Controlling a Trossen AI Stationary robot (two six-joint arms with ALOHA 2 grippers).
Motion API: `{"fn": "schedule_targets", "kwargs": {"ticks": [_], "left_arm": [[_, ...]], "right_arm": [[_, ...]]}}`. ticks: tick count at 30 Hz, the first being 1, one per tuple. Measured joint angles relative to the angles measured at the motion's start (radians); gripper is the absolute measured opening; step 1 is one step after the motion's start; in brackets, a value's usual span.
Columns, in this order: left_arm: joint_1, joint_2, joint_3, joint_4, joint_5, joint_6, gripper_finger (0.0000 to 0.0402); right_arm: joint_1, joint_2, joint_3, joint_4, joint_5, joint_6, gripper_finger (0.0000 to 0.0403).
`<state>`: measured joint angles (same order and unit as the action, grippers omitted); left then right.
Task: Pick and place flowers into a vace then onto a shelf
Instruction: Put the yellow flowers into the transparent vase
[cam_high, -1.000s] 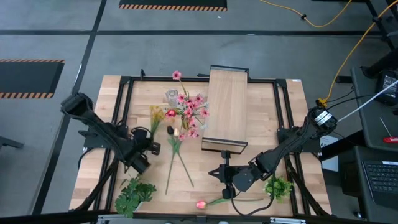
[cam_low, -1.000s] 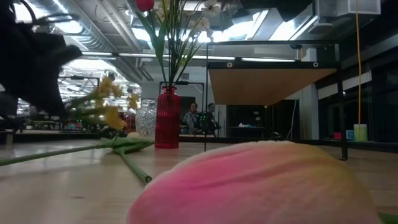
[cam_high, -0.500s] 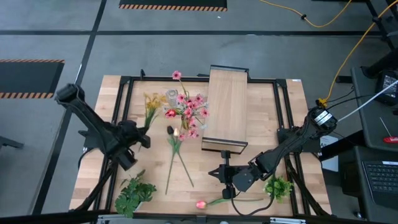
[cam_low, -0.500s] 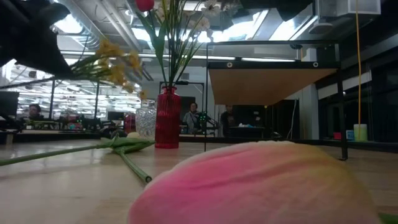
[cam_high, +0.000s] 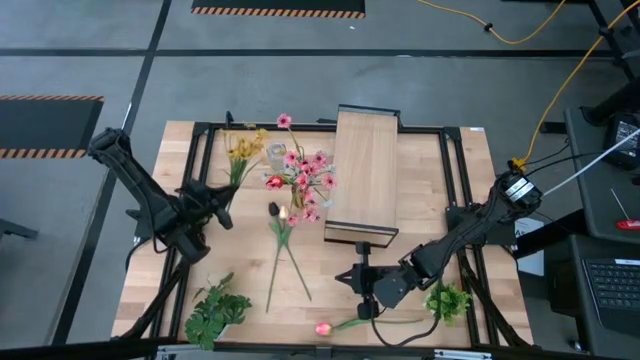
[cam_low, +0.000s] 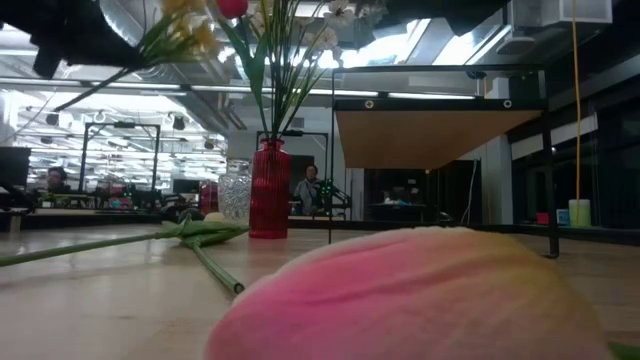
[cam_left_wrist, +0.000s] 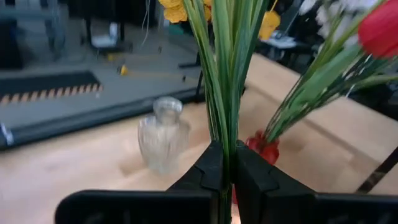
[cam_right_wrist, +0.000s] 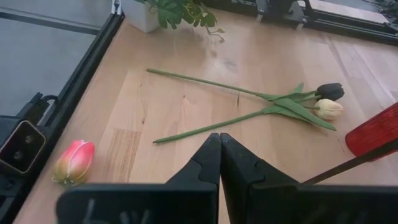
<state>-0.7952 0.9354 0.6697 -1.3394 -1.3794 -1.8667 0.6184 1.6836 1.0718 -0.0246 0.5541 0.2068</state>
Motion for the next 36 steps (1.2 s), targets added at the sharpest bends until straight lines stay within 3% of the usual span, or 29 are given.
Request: {"fn": "schedule_targets", "kwargs": {"ticks": [10, 16, 26, 31, 36], "left_arm": [[0.0, -0.139, 0.0, 0.001, -0.179, 0.184, 0.0012], [-0.004, -0.208, 0.0, 0.001, -0.192, 0.355, 0.0012], [-0.048, -0.284, 0.001, 0.04, 0.003, 0.567, 0.0012], [-0.084, -0.291, 0.001, 0.114, 0.034, 0.726, 0.0012], [-0.116, -0.326, 0.001, 0.137, 0.042, 0.755, 0.0012]], "right_arm": [[-0.099, -0.029, 0.0, 0.001, -0.298, -0.003, 0.001], [-0.164, -0.031, 0.0, -0.001, -0.432, -0.05, 0.001], [-0.247, -0.031, 0.0, 0.032, -0.502, -0.091, 0.001], [-0.274, -0.032, 0.0, 0.045, -0.542, -0.151, 0.001], [-0.299, -0.032, 0.0, 0.073, -0.596, -0.203, 0.001]]}}
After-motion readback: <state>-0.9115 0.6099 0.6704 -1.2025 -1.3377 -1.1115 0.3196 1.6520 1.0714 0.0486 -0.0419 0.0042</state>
